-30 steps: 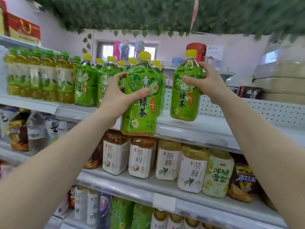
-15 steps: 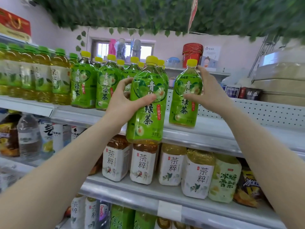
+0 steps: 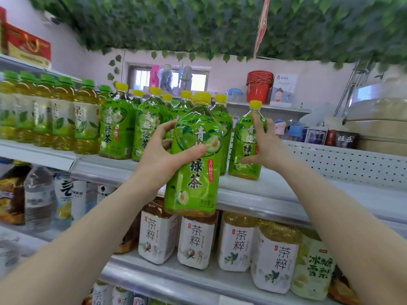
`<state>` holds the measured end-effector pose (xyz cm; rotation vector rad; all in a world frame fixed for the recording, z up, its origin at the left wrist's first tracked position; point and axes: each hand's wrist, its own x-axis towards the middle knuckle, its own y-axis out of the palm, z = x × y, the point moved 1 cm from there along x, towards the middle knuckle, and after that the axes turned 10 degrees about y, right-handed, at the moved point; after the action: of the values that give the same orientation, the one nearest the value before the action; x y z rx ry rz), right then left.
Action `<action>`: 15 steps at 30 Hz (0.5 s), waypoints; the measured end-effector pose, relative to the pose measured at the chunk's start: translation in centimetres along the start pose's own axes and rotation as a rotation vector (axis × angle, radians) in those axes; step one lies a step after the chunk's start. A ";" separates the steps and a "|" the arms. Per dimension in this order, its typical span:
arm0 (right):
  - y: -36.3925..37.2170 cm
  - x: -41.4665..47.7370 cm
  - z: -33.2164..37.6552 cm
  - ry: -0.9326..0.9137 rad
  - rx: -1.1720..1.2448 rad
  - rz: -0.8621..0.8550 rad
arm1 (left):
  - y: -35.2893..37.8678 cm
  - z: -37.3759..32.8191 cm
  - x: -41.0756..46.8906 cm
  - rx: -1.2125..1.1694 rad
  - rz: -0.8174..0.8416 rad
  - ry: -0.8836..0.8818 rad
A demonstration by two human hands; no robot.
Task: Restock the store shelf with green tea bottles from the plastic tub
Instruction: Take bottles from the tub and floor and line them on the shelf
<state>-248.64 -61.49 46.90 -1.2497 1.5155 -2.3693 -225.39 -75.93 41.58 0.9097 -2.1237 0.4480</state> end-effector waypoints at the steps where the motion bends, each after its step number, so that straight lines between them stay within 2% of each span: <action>1: 0.3 0.4 -0.1 0.010 -0.010 -0.003 | 0.0 0.0 0.0 -0.004 0.000 0.003; 6: 0.8 1.0 -0.4 0.057 -0.064 0.029 | 0.1 -0.1 -0.2 0.022 0.029 -0.030; 8: -0.2 -0.4 0.4 0.027 -0.056 -0.053 | 0.3 -0.1 -0.5 0.018 0.051 -0.034; 9: -0.7 -1.5 1.1 -0.018 0.036 -0.106 | 0.5 -0.3 -0.6 0.018 0.056 -0.036; 11: -1.9 -5.1 2.8 -0.085 0.470 -0.093 | 1.0 -0.3 -0.9 0.009 0.071 -0.040; 13: -2.9 -9.0 4.6 -0.077 0.860 0.136 | 1.6 -0.3 -1.3 -0.021 0.116 -0.049; 15: -2.8 -11.1 5.4 -0.044 0.987 0.257 | 2.5 -0.2 -1.5 -0.036 0.164 -0.043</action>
<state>-236.70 -59.02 43.54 -0.7727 0.3023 -2.3370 -226.42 -73.47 40.47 0.7336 -2.2481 0.4749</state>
